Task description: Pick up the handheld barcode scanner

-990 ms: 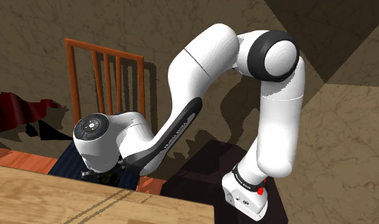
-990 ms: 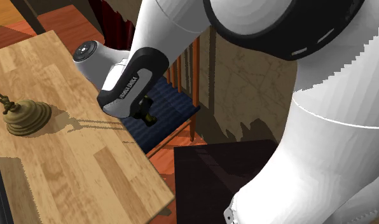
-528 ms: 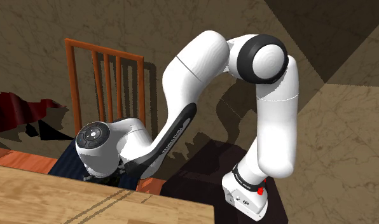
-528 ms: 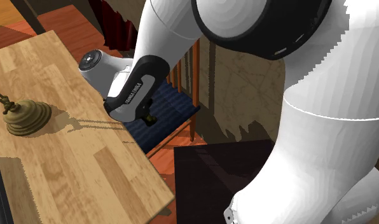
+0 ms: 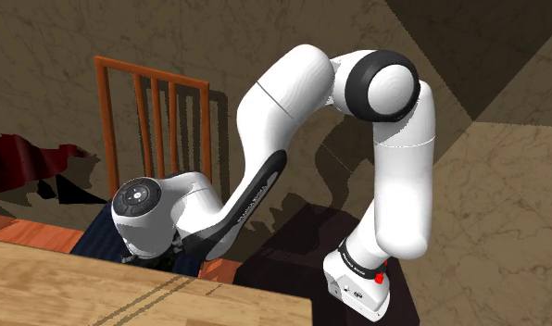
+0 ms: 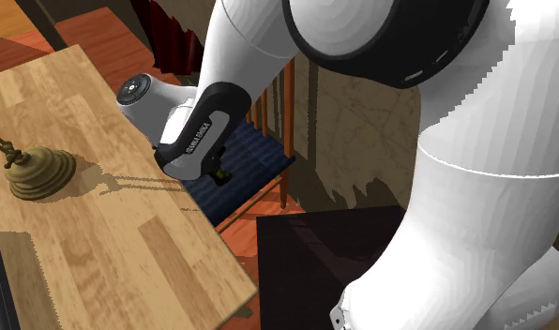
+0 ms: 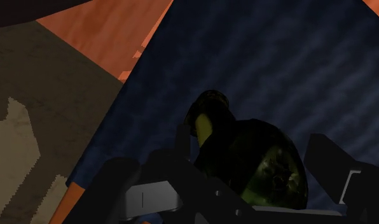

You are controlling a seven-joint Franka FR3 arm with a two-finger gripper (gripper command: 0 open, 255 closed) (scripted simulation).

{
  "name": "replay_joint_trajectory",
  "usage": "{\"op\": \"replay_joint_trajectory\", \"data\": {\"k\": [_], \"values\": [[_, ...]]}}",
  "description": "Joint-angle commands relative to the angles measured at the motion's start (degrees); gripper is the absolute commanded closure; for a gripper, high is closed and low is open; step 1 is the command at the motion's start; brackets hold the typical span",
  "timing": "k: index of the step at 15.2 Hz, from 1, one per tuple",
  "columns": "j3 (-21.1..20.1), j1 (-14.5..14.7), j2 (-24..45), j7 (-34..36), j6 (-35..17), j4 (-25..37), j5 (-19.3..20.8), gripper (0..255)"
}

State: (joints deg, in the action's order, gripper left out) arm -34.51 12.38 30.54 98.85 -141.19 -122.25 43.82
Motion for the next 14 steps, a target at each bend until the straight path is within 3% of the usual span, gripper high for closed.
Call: {"op": "replay_joint_trajectory", "data": {"k": [1, 14], "values": [[-0.28, 0.13, 0.23, -0.37, 0.53, 0.03, -0.33, 255], [-6.58, -4.66, -8.37, -7.18, 5.75, -1.15, -9.52, 255]]}}
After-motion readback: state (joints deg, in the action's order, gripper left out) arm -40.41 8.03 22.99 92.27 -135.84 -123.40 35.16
